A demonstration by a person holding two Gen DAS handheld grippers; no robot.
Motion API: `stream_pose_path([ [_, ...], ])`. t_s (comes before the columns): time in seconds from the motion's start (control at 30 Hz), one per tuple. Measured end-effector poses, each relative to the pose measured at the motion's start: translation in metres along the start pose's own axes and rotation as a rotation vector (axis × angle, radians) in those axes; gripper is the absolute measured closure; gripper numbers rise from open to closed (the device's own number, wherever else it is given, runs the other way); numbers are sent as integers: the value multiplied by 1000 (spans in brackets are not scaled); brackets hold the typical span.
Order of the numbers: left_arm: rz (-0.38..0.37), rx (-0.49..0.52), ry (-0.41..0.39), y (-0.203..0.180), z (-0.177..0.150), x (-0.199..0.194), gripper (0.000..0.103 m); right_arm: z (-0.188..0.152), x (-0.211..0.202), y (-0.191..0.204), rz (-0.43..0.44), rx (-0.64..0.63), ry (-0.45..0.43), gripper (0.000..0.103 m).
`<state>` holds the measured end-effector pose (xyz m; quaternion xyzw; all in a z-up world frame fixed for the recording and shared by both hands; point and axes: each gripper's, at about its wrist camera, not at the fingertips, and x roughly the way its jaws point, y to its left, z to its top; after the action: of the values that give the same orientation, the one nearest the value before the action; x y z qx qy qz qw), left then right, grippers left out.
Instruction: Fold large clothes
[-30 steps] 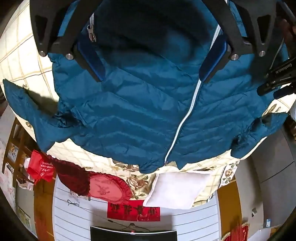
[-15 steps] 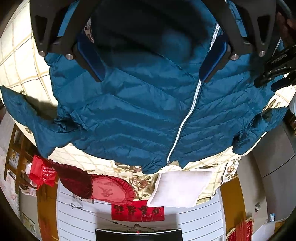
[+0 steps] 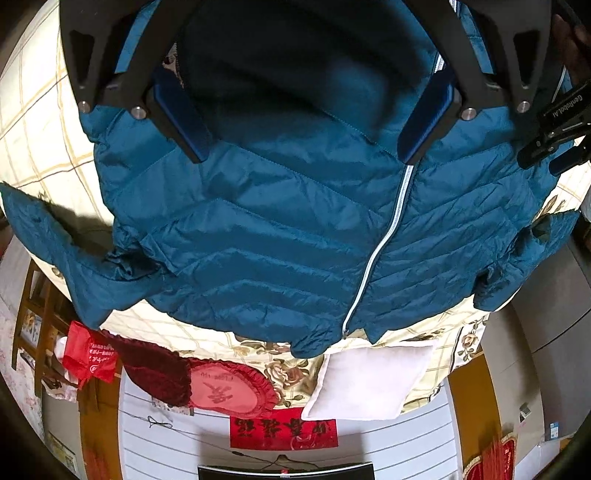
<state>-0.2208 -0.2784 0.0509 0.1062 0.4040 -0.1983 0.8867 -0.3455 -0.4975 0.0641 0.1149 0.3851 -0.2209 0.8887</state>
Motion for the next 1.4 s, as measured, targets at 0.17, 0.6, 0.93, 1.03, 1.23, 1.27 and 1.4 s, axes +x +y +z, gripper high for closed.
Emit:
stream_pose_path([
  [0.17, 1, 0, 2, 0, 0, 1, 47, -1, -1, 1, -7, -11, 6, 0],
  [0.6, -5, -2, -10, 0, -2, 0, 47, -2, -2, 1, -27, -18, -2, 0],
  [0.93, -38, 1, -39, -6, -2, -7, 47, 0, -1, 0, -9, -10, -9, 0],
  [1.03, -36, 8, -38, -8, -1, -6, 47, 0, 1, 2, -17, -17, -5, 0],
  [1.23, -36, 13, -51, -5, -4, -9, 47, -1, -1, 0, -9, 4, -13, 0],
  [1.27, -31, 14, -52, -5, -4, -9, 47, 0, 0, 0, -12, 3, -12, 0],
  [1.4, -43, 0, -39, -2, -5, -7, 47, -2, 1, -1, -13, 10, -4, 0],
])
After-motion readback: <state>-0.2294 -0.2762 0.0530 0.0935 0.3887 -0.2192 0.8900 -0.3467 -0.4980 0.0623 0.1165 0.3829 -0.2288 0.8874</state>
